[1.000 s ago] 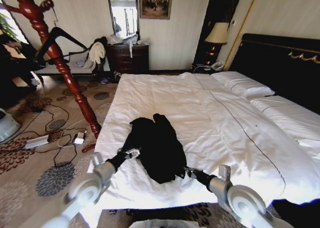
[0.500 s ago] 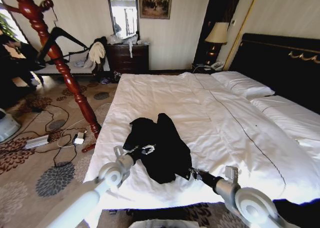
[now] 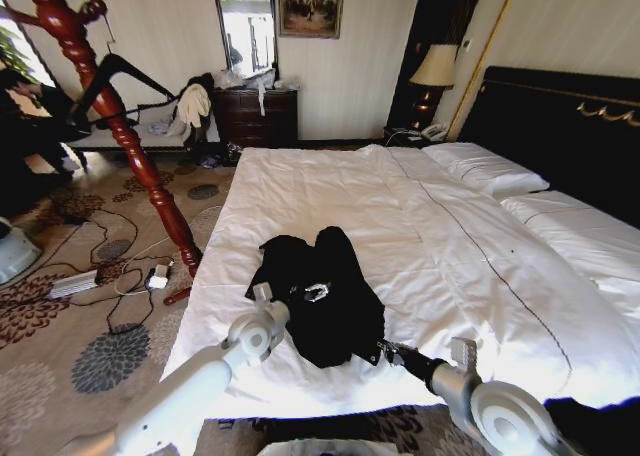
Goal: Pick up the clothes from the bed and hang them on the clothes hanger.
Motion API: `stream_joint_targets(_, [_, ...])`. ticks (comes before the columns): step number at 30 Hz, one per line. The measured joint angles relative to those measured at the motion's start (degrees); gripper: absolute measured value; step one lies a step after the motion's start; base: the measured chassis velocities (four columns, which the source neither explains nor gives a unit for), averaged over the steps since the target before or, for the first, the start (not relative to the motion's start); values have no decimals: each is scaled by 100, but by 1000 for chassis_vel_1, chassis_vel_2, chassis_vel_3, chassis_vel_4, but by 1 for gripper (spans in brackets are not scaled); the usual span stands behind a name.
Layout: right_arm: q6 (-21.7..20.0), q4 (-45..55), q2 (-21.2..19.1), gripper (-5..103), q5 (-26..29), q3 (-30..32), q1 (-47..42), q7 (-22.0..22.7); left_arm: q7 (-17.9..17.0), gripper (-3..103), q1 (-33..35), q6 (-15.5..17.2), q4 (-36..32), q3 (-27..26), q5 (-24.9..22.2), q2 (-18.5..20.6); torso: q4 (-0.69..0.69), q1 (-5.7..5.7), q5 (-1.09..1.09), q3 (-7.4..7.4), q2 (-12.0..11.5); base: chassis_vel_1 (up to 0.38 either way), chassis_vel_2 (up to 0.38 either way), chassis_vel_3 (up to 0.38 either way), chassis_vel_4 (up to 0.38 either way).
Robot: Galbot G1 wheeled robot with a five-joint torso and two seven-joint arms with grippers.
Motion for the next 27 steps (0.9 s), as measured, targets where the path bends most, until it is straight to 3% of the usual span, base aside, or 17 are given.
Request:
stream_joint_targets(5, [1,0,31,0,-1,55,-31,0,46,96,36,32,128,37,40,81,0,-1,1,0,1,0,0,0,0])
stream_joint_targets(19, [6,3,-54,0,101,209,-56,5,93,93,-316,59,846,193,179,-466,-1,0,0,0,1,0,0,0,0])
stream_joint_targets(24, [6,8,-32,0,89,248,-90,0,84,89,-368,38,925,195,180,-558,0,-1,0,0,0,0,0,0,0])
stream_joint_targets(27, [7,18,-19,0,87,254,-83,-1,31,81,-385,33,906,193,166,-620,0,0,1,0,0,0,0,0,0])
